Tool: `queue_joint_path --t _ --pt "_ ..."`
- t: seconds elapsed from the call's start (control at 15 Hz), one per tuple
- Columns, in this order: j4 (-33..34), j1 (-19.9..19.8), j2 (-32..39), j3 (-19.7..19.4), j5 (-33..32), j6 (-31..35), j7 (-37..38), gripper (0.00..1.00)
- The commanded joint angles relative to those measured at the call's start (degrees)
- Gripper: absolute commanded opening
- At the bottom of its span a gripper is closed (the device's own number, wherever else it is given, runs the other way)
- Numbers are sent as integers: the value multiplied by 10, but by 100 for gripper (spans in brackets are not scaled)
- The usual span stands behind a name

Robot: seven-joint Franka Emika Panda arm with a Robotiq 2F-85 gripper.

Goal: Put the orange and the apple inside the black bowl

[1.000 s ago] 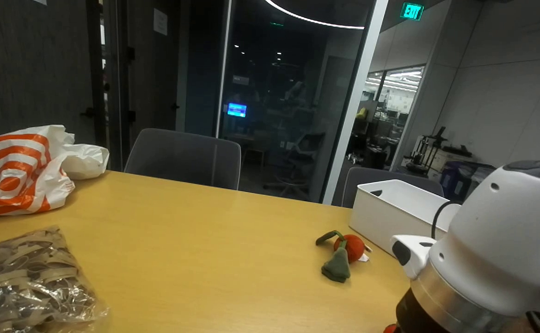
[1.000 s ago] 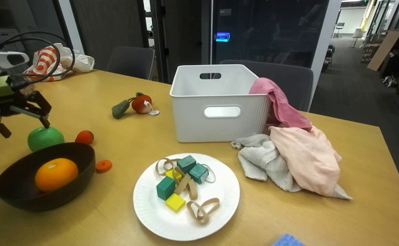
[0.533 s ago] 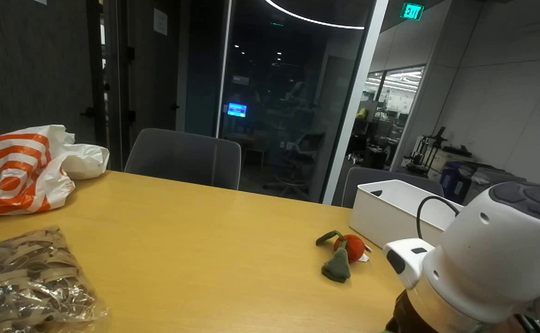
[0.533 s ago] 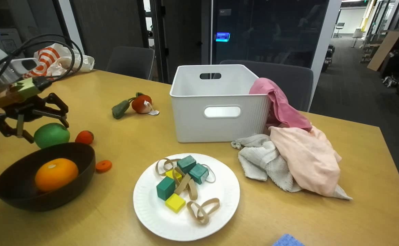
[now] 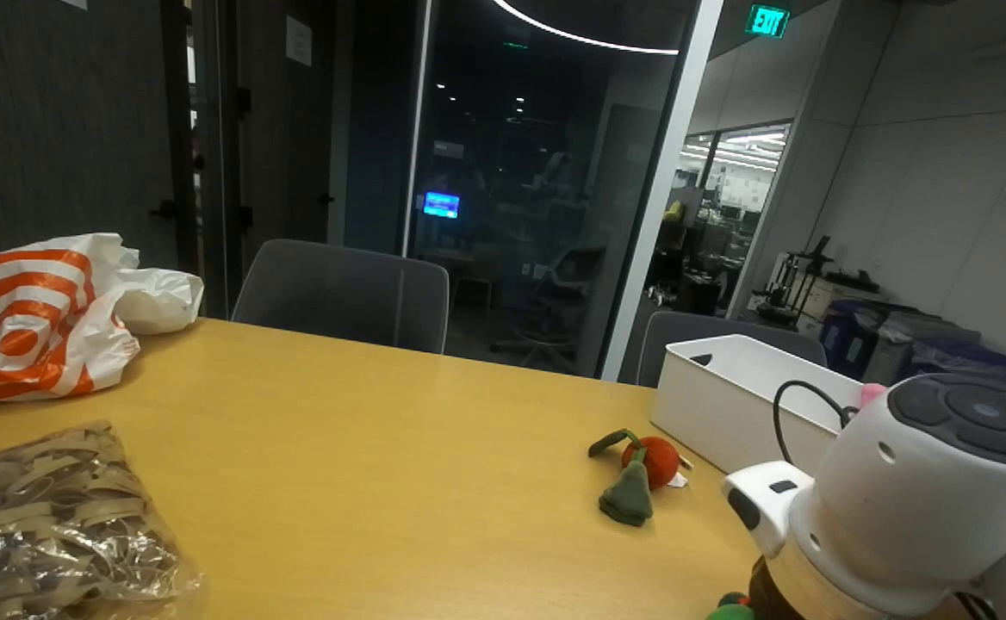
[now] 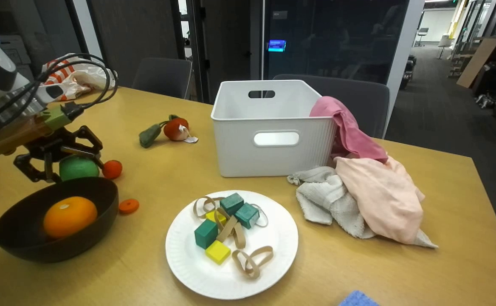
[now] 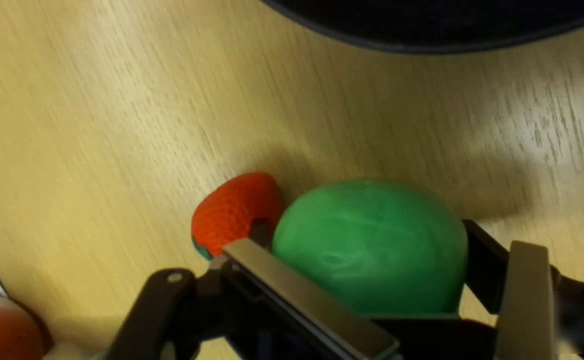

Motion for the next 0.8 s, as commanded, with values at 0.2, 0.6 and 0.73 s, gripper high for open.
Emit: queue_joint_path --t 0.2,0.6,0.73 --pt "19 35 -29 -28 153 -25 -26 7" --pt "58 15 -135 -50 209 -157 4 10" --pt "64 -17 -169 -53 172 -220 33 9"
